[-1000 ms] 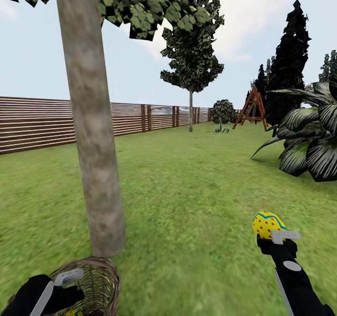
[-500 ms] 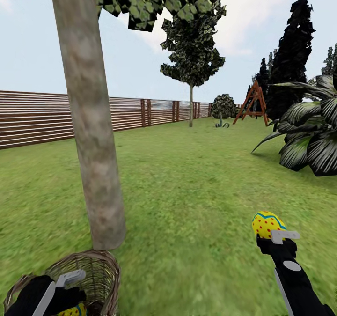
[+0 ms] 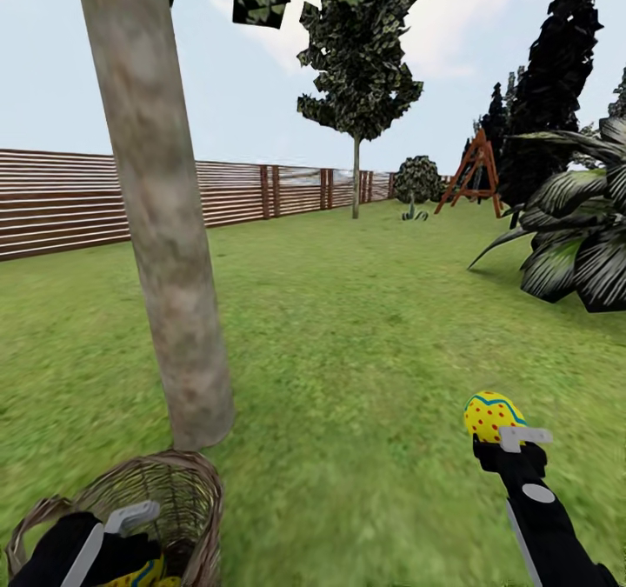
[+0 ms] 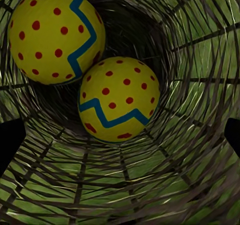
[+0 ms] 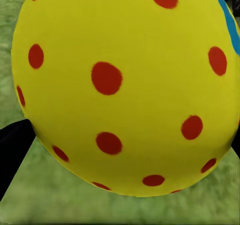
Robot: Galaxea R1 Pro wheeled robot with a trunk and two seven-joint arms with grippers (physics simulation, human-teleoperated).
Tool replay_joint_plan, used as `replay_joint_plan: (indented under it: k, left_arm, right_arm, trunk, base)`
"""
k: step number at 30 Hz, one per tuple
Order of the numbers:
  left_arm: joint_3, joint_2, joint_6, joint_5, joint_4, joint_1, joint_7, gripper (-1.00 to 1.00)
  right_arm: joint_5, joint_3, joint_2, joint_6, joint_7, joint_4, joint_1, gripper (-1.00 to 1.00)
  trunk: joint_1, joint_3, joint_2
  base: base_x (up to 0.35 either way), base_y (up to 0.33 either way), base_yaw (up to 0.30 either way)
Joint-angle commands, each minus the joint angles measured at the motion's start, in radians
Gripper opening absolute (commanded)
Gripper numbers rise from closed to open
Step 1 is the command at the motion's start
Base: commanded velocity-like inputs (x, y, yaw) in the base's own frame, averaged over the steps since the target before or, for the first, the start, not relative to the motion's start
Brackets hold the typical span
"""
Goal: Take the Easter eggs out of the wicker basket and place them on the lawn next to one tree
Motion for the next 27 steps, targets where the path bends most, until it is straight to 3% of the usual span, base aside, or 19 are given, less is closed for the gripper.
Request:
replay_joint_plan:
  k: [1, 14, 18, 22, 25, 27]
  left_arm:
    - [0.001, 0.000, 0.004, 0.000, -0.001, 0.000, -0.002, 1.00]
    - [0.000, -0.005, 0.004, -0.001, -0.002, 0.000, -0.002, 1.00]
    - [0.000, -0.006, 0.004, 0.000, -0.002, 0.000, -0.002, 1.00]
    - [0.000, -0.007, 0.004, 0.000, -0.002, 0.000, -0.002, 1.00]
    - [0.000, -0.008, 0.004, 0.000, -0.002, 0.000, -0.002, 1.00]
    - [0.000, -0.012, 0.002, 0.000, -0.002, 0.000, -0.002, 1.00]
  right_arm:
    - [0.008, 0.007, 0.000, 0.007, -0.002, -0.001, 0.000, -1.00]
    - [0.008, 0.013, 0.000, 0.008, 0.001, -0.006, 0.000, -1.00]
    - [0.011, 0.030, -0.006, 0.003, 0.054, -0.010, 0.000, -1.00]
    - [0.066, 0.044, -0.003, 0.071, 0.077, -0.046, 0.000, -1.00]
    - [0.068, 0.045, -0.006, 0.134, 0.078, -0.096, 0.000, -1.00]
    - [0.043, 0.042, -0.009, 0.147, 0.077, -0.119, 0.000, -1.00]
  trunk:
    - [0.000, -0.005, -0.001]
    - [0.006, -0.055, -0.004]
    - [0.008, -0.071, -0.005]
    - [0.010, -0.086, -0.006]
    - [0.011, -0.098, -0.006]
    - [0.012, -0.106, -0.007]
  base:
    - [0.000, 0.000, 0.000]
    - [0.000, 0.000, 0.000]
    - [0.000, 0.000, 0.000]
    - [0.000, 0.000, 0.000]
    - [0.000, 0.000, 0.000]
    - [0.000, 0.000, 0.000]
